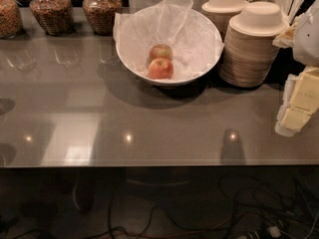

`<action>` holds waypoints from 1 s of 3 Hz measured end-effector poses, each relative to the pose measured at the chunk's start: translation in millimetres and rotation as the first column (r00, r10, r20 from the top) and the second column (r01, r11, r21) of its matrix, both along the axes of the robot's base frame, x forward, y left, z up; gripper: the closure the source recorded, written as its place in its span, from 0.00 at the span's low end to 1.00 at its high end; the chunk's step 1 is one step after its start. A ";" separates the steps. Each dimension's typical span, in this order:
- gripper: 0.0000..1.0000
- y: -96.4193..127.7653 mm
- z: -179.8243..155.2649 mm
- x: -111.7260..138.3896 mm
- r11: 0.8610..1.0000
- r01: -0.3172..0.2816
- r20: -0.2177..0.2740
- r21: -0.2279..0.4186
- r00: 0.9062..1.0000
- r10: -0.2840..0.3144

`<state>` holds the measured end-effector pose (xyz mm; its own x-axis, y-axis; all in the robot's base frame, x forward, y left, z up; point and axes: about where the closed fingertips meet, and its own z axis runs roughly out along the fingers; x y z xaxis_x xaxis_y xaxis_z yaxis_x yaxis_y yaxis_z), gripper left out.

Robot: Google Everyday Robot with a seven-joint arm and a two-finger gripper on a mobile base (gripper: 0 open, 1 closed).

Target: Pick apple from white bowl

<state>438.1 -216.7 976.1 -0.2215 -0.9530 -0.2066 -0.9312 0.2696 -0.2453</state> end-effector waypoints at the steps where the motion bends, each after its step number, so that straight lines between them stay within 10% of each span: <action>1: 0.00 0.0 0.0 0.0 1.000 0.000 0.000 0.000 1.000 0.000; 3: 0.00 27.5 -13.3 33.4 0.983 -0.034 0.136 0.179 0.991 0.010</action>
Offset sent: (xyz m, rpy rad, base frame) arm 0.0348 0.0341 -0.0192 0.1931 -0.1366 0.0617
